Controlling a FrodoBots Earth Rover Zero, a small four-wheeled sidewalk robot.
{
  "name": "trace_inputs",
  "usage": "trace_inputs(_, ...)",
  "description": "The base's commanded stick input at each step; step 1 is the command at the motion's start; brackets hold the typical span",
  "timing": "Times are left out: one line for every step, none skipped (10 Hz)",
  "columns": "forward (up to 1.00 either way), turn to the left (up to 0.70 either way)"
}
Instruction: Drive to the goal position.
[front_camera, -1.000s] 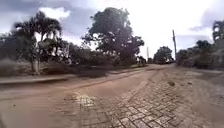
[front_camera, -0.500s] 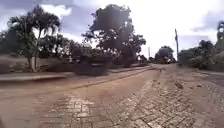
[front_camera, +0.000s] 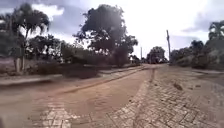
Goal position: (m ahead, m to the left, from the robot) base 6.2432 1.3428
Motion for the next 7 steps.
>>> trace_inputs(0.70, -0.27)
trace_inputs(0.70, 0.00)
trace_inputs(0.70, 0.00)
trace_inputs(0.70, 0.00)
trace_inputs(0.70, 0.00)
trace_inputs(0.70, 0.00)
trace_inputs(0.70, 0.00)
